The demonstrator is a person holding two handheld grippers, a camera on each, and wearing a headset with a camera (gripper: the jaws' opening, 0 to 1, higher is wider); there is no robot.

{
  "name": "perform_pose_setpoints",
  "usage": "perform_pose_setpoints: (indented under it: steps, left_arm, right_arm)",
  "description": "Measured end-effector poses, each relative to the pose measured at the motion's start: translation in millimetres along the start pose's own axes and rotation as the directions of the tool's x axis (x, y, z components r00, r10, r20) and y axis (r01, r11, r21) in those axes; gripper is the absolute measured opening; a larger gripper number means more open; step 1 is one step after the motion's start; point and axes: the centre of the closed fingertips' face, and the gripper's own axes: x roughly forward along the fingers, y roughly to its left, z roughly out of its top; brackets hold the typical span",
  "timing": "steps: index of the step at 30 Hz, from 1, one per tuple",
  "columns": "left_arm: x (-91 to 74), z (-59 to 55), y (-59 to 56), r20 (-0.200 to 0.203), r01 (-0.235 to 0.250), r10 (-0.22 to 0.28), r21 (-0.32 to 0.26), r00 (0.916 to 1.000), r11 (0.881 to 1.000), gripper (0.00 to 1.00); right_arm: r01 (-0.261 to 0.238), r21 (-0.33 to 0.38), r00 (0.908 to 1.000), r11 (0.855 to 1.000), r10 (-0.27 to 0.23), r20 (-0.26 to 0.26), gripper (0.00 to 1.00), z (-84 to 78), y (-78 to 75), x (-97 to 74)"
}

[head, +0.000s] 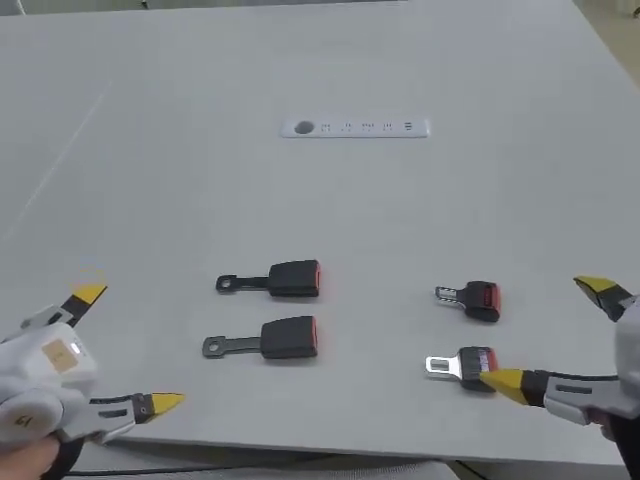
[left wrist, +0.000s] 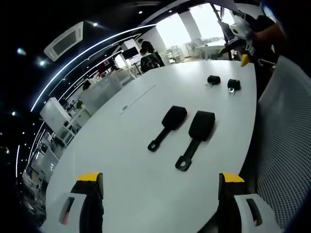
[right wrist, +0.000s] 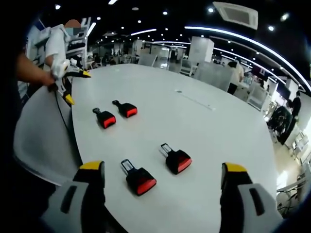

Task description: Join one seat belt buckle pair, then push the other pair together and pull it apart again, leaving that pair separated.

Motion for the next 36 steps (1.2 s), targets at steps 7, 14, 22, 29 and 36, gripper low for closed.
perform_pose_setpoints:
  steps: [7, 14, 22, 29, 36]
  left_arm:
    - [-0.1, -0.2, 0.5, -0.003, -0.001, 0.001, -0.003, 1.0000, 1.000, 1.00]
    - [0.4, 0.7, -4.7, -0.004, 0.017, -0.017, 0.013, 0.9999, 1.000, 1.00]
    - [0.4, 2.9, -9.7, -0.004, 0.039, -0.039, 0.037, 0.9992, 0.999, 1.00]
    - [-1.6, 5.0, -5.8, 0.005, 0.031, -0.031, 0.021, 0.9995, 0.999, 1.00]
    - [-2.7, 7.0, -5.4, 0.008, 0.048, -0.049, 0.013, 0.9988, 0.999, 1.00]
  right_arm:
    - [-0.020, -0.001, 0.9998, 1.000, 0.020, 0.002, 1.00, 2.0, 8.3, -1.7]
    - [-0.025, -0.032, 0.9996, 0.999, 0.025, 0.013, 1.00, 3.3, 12.6, 0.6]
    - [-0.018, -0.064, 0.9998, 0.998, 0.017, -0.009, 0.96, -1.8, 9.6, -0.7]
    - [0.019, -0.071, 0.9997, 0.997, -0.020, -0.012, 1.00, -6.1, 1.9, -5.1]
    - [0.022, -0.072, 0.9997, 0.997, -0.023, -0.011, 1.00, -6.5, -1.2, -10.3]
